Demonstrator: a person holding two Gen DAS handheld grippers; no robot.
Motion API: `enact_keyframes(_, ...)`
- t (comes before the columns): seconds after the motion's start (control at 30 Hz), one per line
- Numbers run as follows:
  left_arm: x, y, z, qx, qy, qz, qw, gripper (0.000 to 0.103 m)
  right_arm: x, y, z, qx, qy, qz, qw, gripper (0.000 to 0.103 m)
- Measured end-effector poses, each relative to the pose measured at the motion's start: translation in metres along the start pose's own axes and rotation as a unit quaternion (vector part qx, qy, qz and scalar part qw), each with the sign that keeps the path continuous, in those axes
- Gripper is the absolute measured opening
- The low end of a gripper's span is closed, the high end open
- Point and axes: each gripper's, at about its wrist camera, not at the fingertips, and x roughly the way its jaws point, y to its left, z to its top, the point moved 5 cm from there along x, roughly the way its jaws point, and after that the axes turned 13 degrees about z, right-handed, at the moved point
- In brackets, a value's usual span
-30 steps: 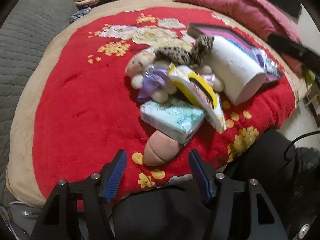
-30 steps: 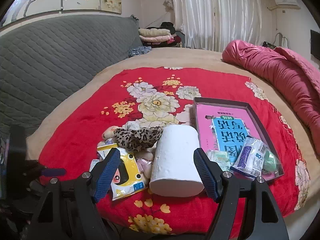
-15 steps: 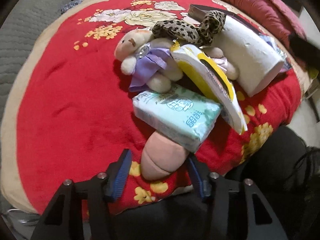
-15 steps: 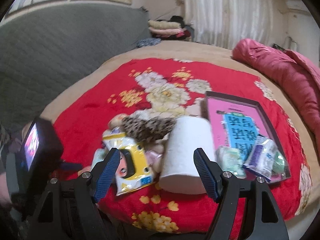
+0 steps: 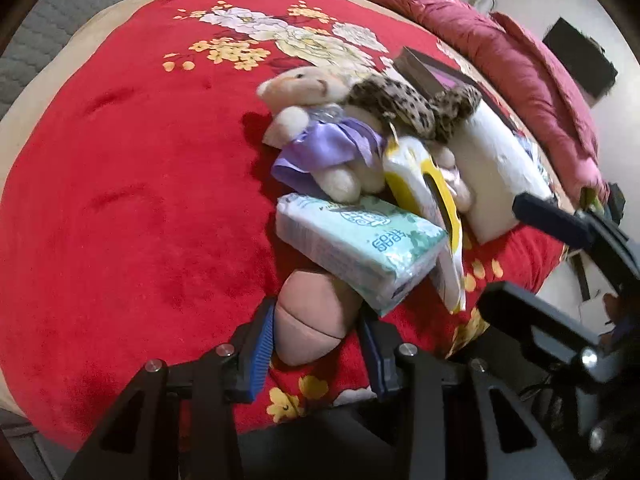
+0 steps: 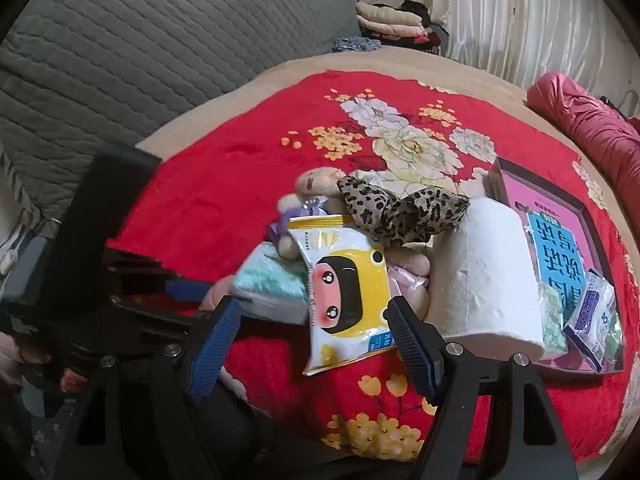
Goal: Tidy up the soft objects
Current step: 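Grasp the yellow cartoon-face wipe pack with the right tool while the left tool reaches the pink puff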
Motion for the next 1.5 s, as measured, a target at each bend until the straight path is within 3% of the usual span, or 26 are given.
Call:
enact_keyframes(0.53,-0.006,0.024,0.015,-0.045,-0.024,-0.018,0.9985,0.037,0.049,-0.024,0.000,-0.013,0.044,-0.062,0.997,0.077)
enact_keyframes(0.73,-0.004,0.021,0.016,-0.043,-0.024,-0.019,0.9986,0.037,0.067,-0.022,0.008,-0.068,0.053,-0.118,0.989,0.082)
enact_keyframes(0.9,-0.002,0.018,0.015,-0.038,-0.023,-0.015,0.9989,0.037,0.084,-0.016,0.003,-0.127,0.093,-0.157,0.975,0.082)
enact_keyframes(0.97,-0.001,0.017,0.015,-0.036,-0.022,-0.013,0.9990,0.037,0.087,-0.015,0.001,-0.146,0.098,-0.163,0.971,0.076)
enact_keyframes(1.03,-0.001,0.016,0.015,-0.035,-0.023,-0.011,0.9991,0.037,0.086,-0.015,0.002,-0.155,0.097,-0.172,0.968,0.054)
enact_keyframes(1.2,-0.002,0.015,0.015,-0.032,-0.027,-0.004,0.9991,0.036,0.076,-0.016,0.002,-0.139,0.087,-0.151,0.975,0.048)
enact_keyframes(1.5,-0.012,0.013,0.014,-0.035,-0.038,0.002,0.9986,0.036,0.024,-0.006,0.013,-0.077,0.010,-0.077,0.994,0.047)
